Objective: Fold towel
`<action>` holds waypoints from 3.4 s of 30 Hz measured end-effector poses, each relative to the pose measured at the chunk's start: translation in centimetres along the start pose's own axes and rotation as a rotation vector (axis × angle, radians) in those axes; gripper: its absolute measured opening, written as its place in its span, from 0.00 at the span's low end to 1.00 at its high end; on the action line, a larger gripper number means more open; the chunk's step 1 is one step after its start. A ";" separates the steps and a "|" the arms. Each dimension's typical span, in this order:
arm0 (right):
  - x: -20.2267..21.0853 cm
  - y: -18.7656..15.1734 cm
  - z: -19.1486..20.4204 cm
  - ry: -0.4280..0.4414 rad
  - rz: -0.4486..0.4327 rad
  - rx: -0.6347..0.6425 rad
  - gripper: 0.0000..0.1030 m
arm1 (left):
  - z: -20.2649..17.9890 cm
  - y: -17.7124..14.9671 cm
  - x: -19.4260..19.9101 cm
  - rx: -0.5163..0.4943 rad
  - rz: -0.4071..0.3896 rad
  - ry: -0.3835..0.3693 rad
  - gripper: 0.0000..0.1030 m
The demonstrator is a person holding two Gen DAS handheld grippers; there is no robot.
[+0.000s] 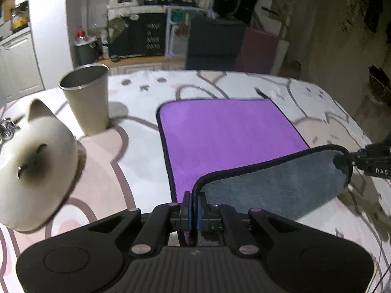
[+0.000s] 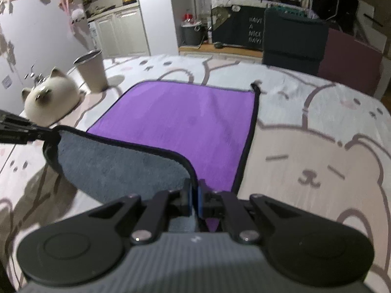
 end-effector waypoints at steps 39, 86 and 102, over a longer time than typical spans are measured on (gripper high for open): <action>-8.4 9.1 -6.9 -0.092 -0.107 -0.030 0.05 | 0.2 11.5 -11.9 -0.049 -0.068 0.136 0.05; -12.7 12.7 -9.0 -0.172 -0.045 -0.048 0.18 | 0.5 15.4 -17.3 -0.043 0.015 0.145 0.40; -10.0 12.0 -7.5 -0.142 -0.090 -0.107 1.00 | -0.9 14.6 -14.4 -0.012 0.007 0.117 1.00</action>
Point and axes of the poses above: each gripper's, at about its wrist camera, not at the fingertips, and x roughly against the way its jaws point, z to its left, y to its top, the point moved 3 cm from there along -x, roughly the way its jaws point, and after that the axes turned 9 degrees about y, right-handed, at the moved point
